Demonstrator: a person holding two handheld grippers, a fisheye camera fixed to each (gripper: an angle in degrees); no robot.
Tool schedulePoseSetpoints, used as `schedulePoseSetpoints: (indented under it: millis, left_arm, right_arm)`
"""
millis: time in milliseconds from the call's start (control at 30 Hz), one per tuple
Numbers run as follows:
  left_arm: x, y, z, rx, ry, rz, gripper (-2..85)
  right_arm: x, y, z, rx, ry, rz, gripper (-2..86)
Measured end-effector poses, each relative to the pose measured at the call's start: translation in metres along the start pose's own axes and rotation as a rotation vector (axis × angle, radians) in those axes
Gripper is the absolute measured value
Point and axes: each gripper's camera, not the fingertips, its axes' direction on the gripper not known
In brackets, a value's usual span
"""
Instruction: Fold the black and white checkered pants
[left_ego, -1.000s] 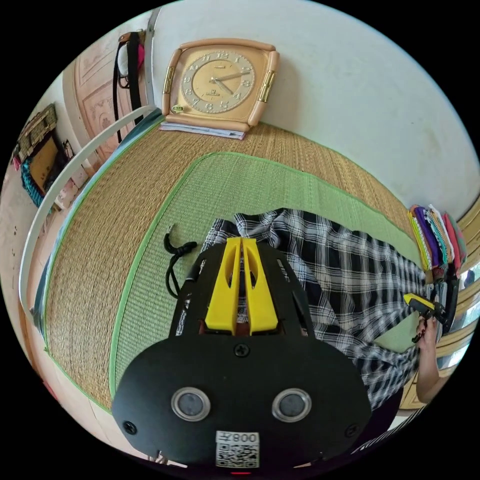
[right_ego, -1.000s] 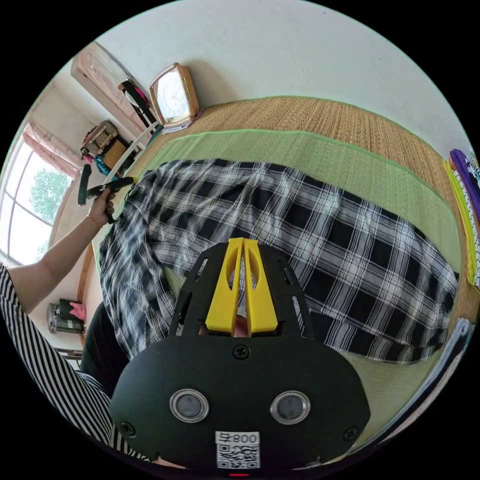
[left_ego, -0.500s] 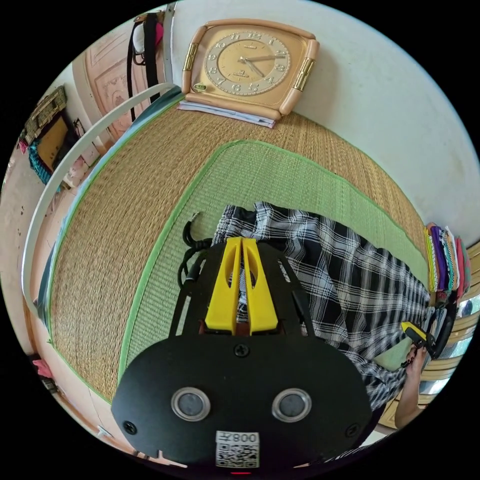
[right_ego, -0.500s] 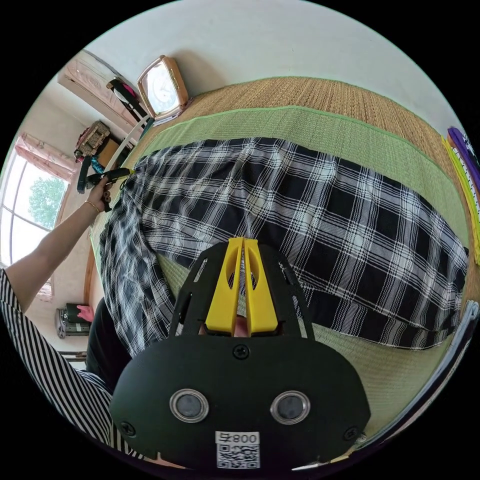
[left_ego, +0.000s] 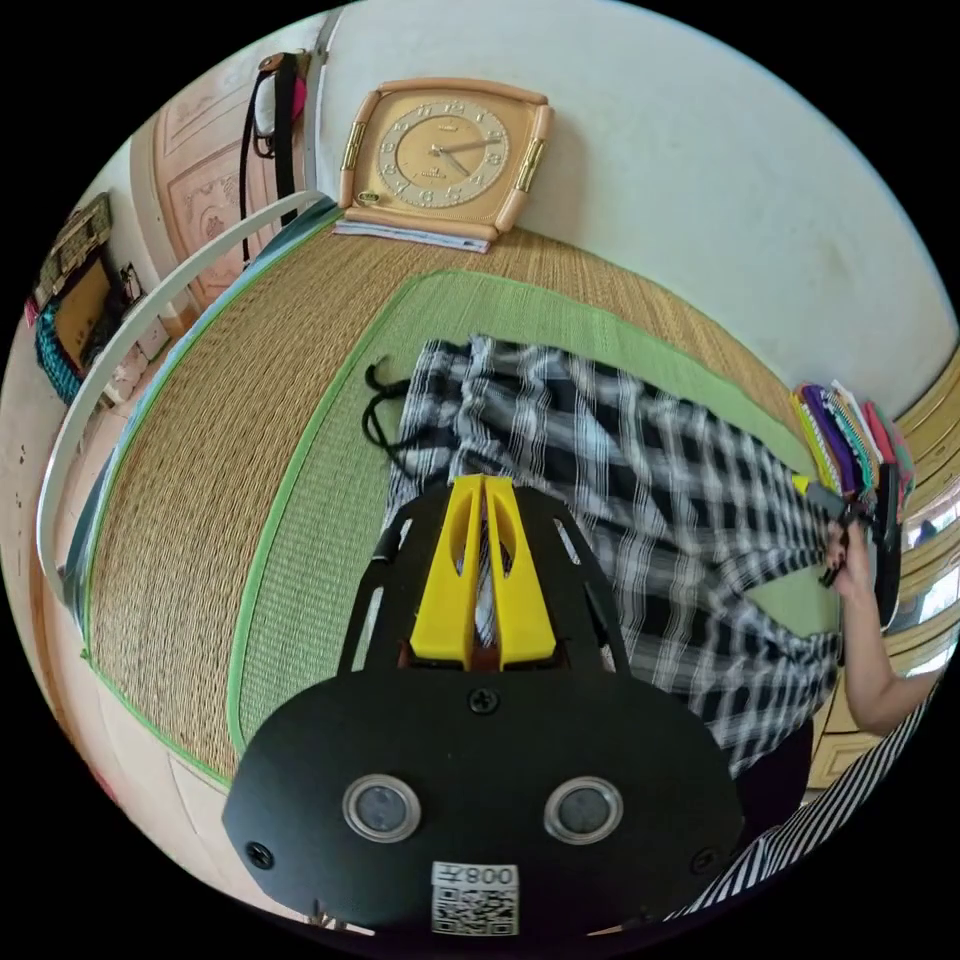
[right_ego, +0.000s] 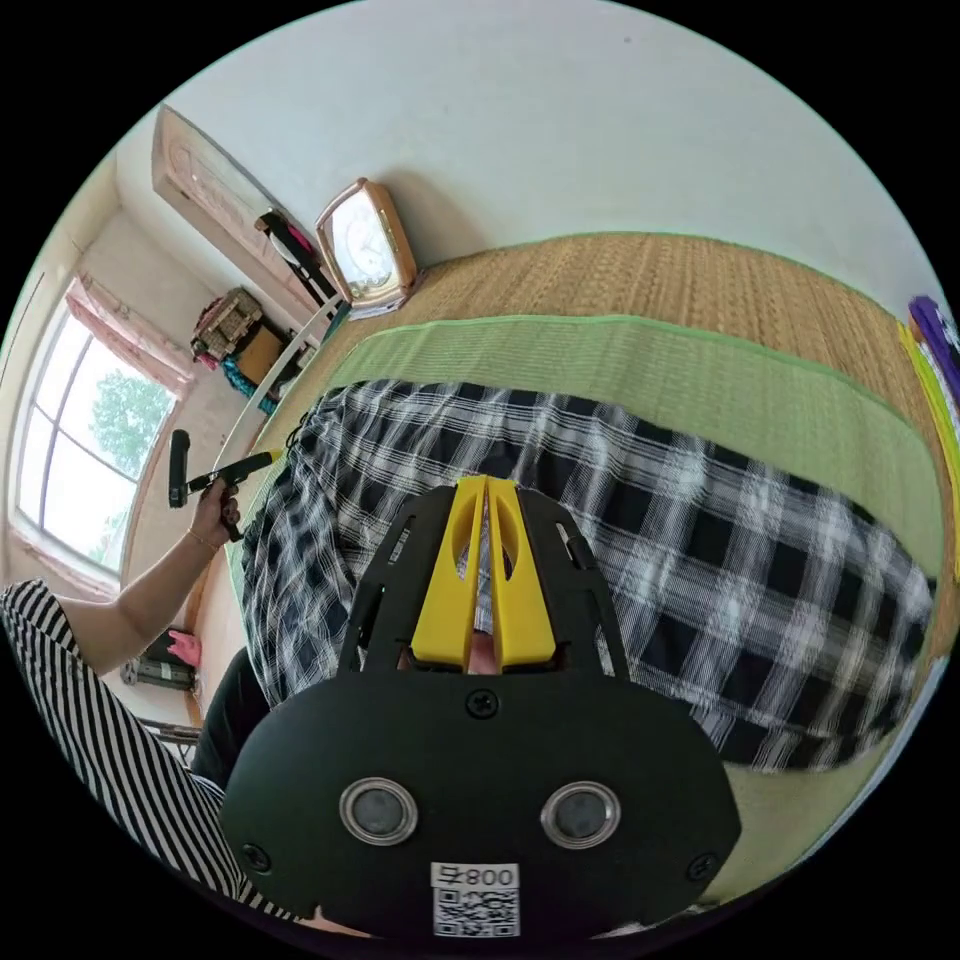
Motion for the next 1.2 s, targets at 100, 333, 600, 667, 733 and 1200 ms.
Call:
schedulePoseSetpoints:
  millis: [100, 333, 600, 667, 733, 1200]
  left_arm:
    - [-0.007, 0.022, 0.010, -0.042, -0.030, 0.006, 0.1]
    - [-0.015, 0.028, 0.017, 0.007, 0.018, 0.026, 0.1]
    - [-0.006, -0.051, 0.074, 0.005, 0.004, 0.048, 0.1]
    - [-0.002, -0.065, 0.096, -0.038, -0.065, 0.088, 0.1]
    - [-0.002, -0.069, 0.096, -0.039, -0.060, 0.063, 0.1]
    - [0.036, 0.060, 0.102, -0.197, 0.130, 0.185, 0.1]
  right_arm:
    - [-0.010, -0.034, 0.035, -0.074, 0.017, -0.050, 0.0]
    - [-0.005, -0.060, 0.079, -0.175, 0.085, -0.041, 0.0]
    - [-0.004, -0.041, 0.055, -0.110, 0.043, -0.013, 0.0]
    - [-0.004, -0.029, 0.039, -0.077, 0.022, -0.004, 0.1]
    - [-0.002, -0.014, 0.024, -0.058, 0.000, 0.003, 0.1]
    - [0.030, 0.239, -0.148, -0.082, 0.140, 0.390, 0.0]
